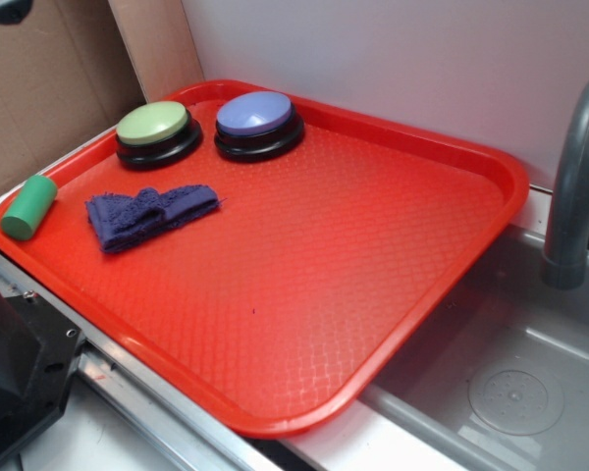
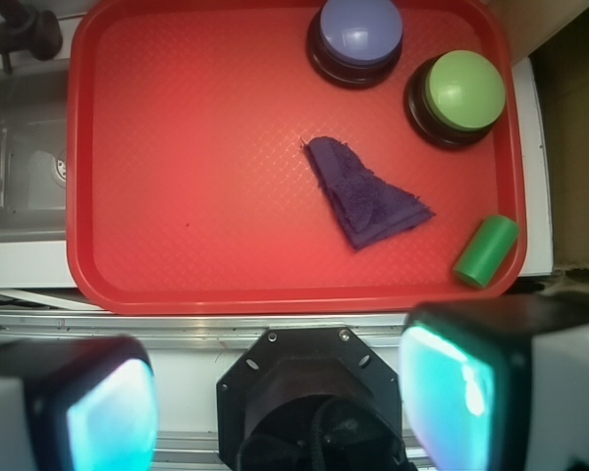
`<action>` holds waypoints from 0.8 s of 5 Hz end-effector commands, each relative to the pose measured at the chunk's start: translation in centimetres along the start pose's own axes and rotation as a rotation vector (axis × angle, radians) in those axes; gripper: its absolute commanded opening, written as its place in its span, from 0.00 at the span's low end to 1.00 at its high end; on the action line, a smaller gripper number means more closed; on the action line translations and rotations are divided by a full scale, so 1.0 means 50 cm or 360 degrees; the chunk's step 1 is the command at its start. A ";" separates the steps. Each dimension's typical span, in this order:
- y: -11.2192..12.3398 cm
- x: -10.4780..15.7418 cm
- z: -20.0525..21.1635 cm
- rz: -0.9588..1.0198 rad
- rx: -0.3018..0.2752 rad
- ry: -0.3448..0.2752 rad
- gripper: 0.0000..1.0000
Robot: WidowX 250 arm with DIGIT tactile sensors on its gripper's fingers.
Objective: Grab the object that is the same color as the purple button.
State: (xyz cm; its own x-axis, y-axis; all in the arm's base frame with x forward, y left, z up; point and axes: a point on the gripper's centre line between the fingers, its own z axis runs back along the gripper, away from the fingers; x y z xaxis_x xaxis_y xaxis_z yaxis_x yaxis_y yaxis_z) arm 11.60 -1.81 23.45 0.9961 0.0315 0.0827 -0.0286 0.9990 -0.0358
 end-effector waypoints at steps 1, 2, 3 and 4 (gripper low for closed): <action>0.000 0.000 0.000 0.0000 0.0000 0.0000 1.00; 0.003 -0.001 -0.015 0.0313 0.0024 -0.0055 1.00; 0.021 0.002 -0.049 0.0605 -0.0008 -0.0081 1.00; 0.044 0.015 -0.094 0.0893 0.0016 -0.0081 1.00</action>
State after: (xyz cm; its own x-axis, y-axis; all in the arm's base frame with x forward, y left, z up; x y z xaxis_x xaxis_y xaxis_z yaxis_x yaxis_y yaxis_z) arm 12.36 0.18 18.45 0.8295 0.5506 0.0932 -0.5458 0.8347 -0.0734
